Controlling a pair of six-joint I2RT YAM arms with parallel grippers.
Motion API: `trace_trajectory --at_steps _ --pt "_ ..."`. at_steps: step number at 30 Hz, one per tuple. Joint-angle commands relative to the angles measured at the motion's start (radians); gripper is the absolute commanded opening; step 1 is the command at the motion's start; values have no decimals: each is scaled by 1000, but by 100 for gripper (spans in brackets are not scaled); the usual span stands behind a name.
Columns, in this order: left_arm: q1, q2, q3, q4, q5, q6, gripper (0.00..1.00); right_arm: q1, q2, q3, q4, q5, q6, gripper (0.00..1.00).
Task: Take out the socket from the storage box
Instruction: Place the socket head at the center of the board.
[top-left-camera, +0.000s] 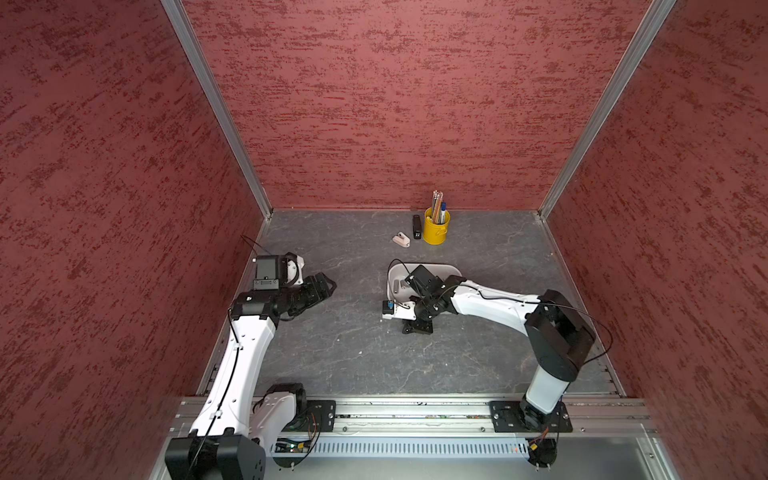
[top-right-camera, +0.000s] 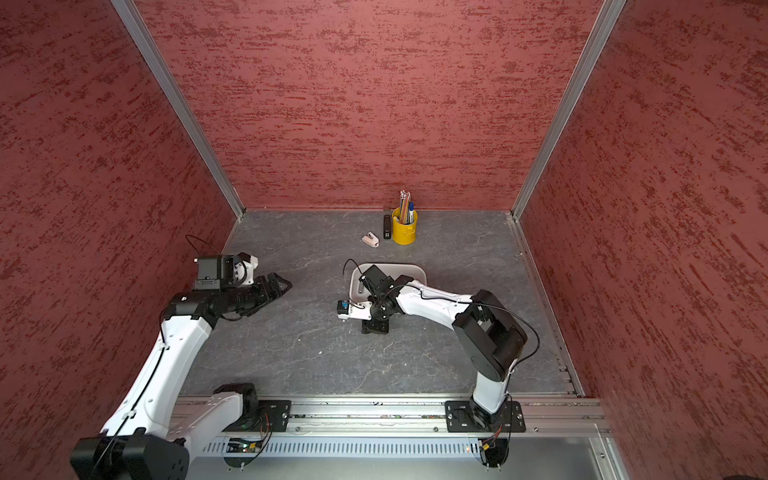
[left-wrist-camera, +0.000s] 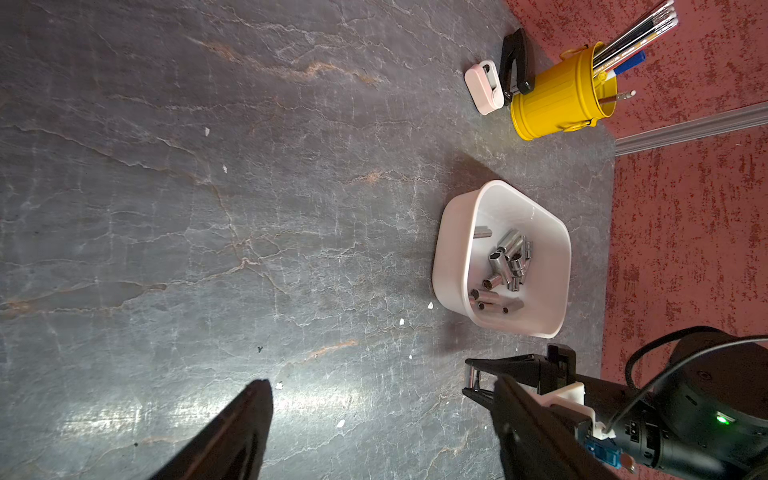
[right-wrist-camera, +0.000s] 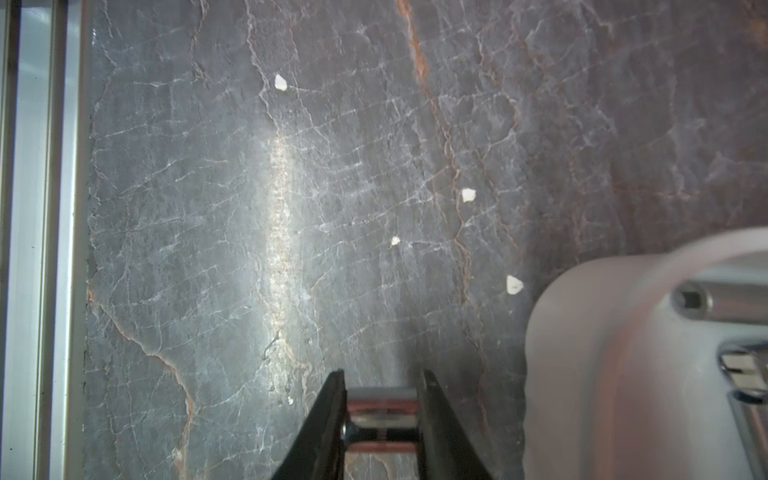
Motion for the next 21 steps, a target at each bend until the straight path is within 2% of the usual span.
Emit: trace_trajectory --at_steps 1,4,7,12,17,21 --pt "7 -4 -11 16 13 9 86 6 -18 46 48 -63 6 12" --pt "7 -6 -11 16 13 6 86 1 -47 60 91 -68 104 12" --pt "9 -4 -11 16 11 7 86 -47 -97 55 178 -61 261 12" --pt "6 3 -10 10 6 4 85 -185 -183 36 258 137 595 15" --pt "7 11 -9 9 7 2 83 -389 -238 -6 149 374 948 16" --pt "7 14 -11 11 8 2 83 -526 -215 -55 34 439 1076 15"
